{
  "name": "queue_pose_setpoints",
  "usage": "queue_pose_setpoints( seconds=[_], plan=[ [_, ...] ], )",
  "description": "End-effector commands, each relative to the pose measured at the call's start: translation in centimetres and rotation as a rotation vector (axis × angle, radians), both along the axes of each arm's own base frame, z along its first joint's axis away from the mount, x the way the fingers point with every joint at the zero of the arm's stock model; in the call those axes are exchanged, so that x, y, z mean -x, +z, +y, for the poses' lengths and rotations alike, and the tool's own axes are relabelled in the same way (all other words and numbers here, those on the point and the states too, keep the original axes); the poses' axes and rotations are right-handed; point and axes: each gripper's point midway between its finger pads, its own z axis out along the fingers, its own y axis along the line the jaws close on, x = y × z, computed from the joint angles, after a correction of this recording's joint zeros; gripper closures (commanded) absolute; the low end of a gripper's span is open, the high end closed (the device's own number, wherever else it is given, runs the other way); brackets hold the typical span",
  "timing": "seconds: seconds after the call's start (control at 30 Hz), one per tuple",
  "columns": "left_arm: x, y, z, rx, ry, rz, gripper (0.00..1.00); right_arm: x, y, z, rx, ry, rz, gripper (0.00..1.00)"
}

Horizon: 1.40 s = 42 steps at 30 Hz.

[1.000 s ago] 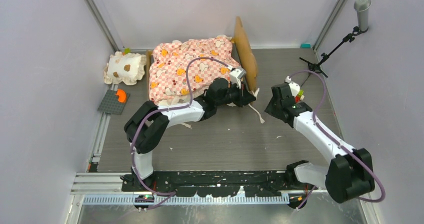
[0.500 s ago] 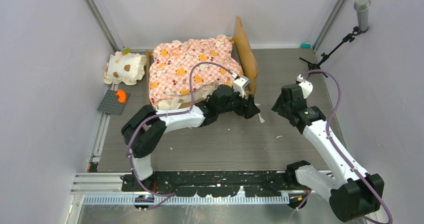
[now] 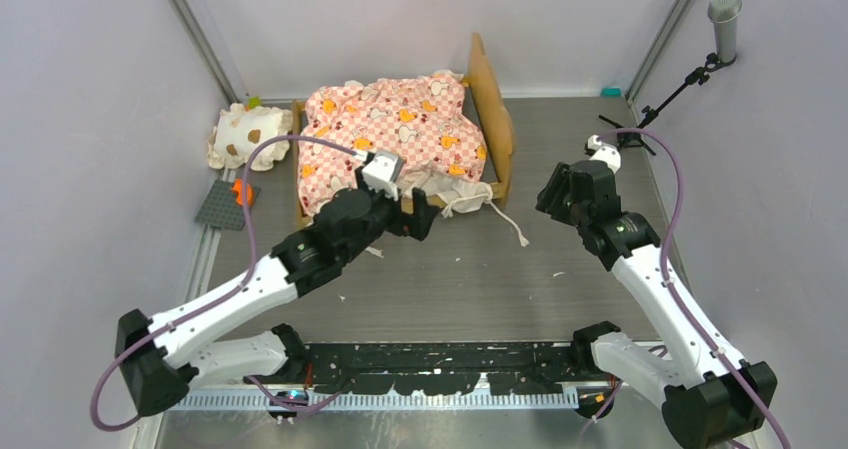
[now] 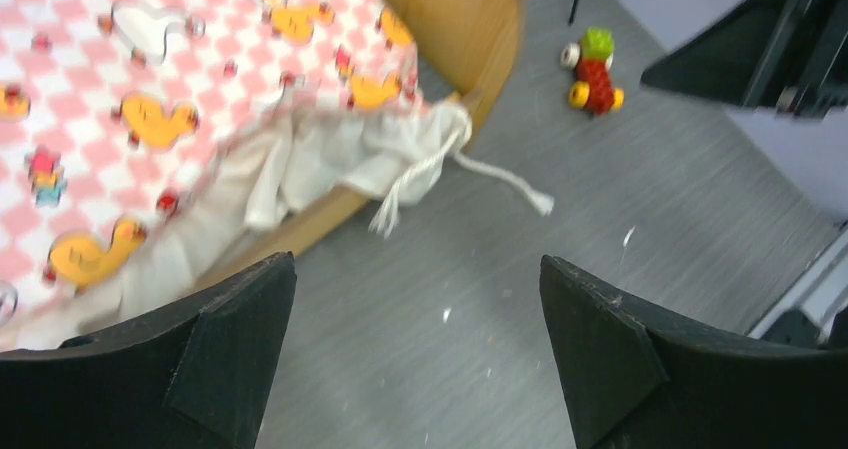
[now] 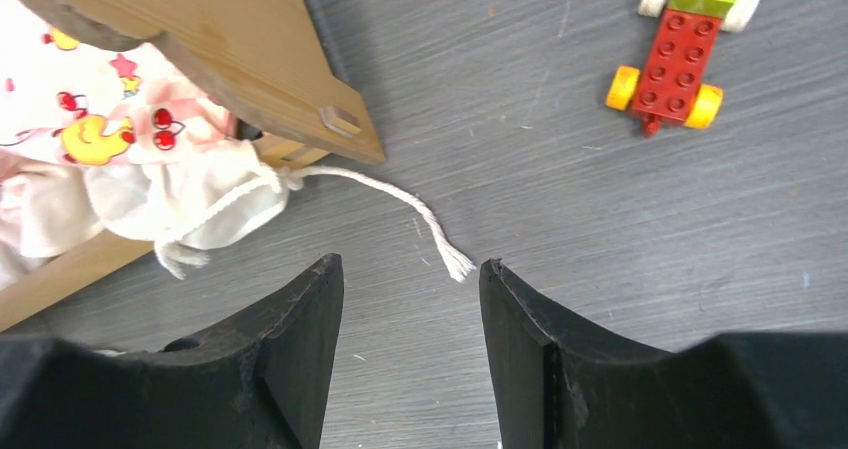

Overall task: Set up the pet bed
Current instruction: Tie the ropes to the bed frame.

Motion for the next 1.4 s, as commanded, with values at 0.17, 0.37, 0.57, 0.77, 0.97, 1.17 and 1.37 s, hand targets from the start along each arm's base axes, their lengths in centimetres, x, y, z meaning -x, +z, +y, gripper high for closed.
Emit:
queue_pose_setpoints(
  seconds=[0.17, 0.37, 0.57, 0.77, 0.97, 1.17, 1.37],
  plan=[
    [1.9, -3.9, 6.9, -0.075, 0.178, 0.094, 0.07, -1.2, 4.5, 4.8, -0.066, 0.213, -0.121, 0.44],
    [-0.3, -7.2, 13.1, -0.068, 0.418, 0.275, 0.05, -1.3, 4.3, 12.1, -0.090, 0.217, -0.133, 0.45],
    [0.2, -7.2, 16.6, -0.085, 0.540, 0.252, 0.04, -3.8, 0.8, 15.5, -0.155, 0.086, -0.124, 0.44],
    [0.8, -6.7, 18.2, -0.092, 0.582, 0.234, 0.03, -6.0, -1.9, 16.6, -0.173, -0.007, -0.106, 0.44],
    [1.1, -6.5, 18.1, -0.067, 0.566, 0.226, 0.03, -7.0, -3.6, 17.2, -0.172, -0.040, -0.091, 0.44],
    [1.4, -6.9, 18.0, -0.065, 0.553, 0.228, 0.03, -7.2, -4.2, 17.1, -0.176, -0.058, -0.099, 0.46],
    [1.6, -7.1, 17.9, -0.054, 0.544, 0.227, 0.03, -7.1, -6.4, 15.9, -0.079, -0.082, -0.064, 0.46]
  ],
)
